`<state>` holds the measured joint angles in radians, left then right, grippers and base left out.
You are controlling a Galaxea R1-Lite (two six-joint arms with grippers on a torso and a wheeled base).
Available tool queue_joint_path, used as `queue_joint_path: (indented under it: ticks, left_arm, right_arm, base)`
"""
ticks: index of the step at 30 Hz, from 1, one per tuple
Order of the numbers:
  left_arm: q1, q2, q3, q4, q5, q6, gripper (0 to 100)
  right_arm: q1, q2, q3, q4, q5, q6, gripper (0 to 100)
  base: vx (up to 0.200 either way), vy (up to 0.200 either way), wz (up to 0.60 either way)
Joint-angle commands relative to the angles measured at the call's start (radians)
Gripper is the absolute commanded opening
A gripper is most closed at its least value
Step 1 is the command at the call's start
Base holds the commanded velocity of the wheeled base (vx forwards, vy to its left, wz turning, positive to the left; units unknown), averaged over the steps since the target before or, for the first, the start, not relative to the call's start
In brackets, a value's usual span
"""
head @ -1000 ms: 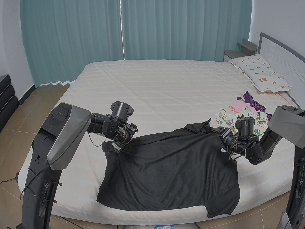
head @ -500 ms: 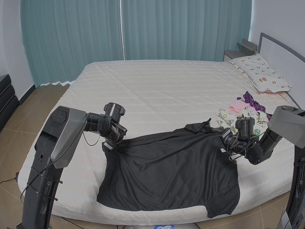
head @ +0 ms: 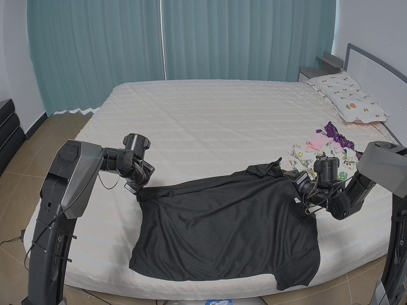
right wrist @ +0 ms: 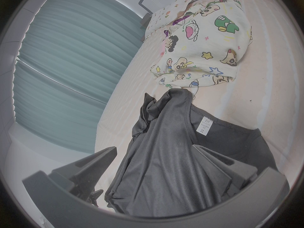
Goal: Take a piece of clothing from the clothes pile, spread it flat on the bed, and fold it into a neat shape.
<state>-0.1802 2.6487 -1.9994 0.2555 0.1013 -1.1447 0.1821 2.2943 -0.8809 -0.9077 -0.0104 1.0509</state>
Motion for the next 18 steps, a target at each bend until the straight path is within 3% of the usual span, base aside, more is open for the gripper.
queue_joint_path:
  ticks: [1,2,3,13,18]
  left_arm:
    - [0.013,-0.013,-0.001,0.007,-0.006,0.000,0]
    - [0.013,-0.013,0.001,0.008,-0.006,0.002,0]
    - [0.013,-0.012,0.004,0.008,-0.006,0.002,100]
    - [0.013,-0.033,0.091,0.005,-0.038,0.065,100]
    - [0.013,-0.021,0.071,0.001,-0.038,0.069,100]
  right_arm:
    - [0.000,0.002,0.000,0.000,0.000,0.000,100]
    - [0.000,0.002,0.000,0.000,0.000,0.000,100]
    - [0.000,0.002,0.002,0.000,0.000,0.000,100]
    - [0.000,0.002,0.002,0.000,0.000,0.000,100]
    - [0.000,0.002,0.002,0.000,0.000,0.000,100]
  base:
    - [0.000,0.000,0.00]
    - [0.000,0.000,0.00]
    - [0.000,0.000,0.00]
    - [0.000,0.000,0.00]
    - [0.000,0.000,0.00]
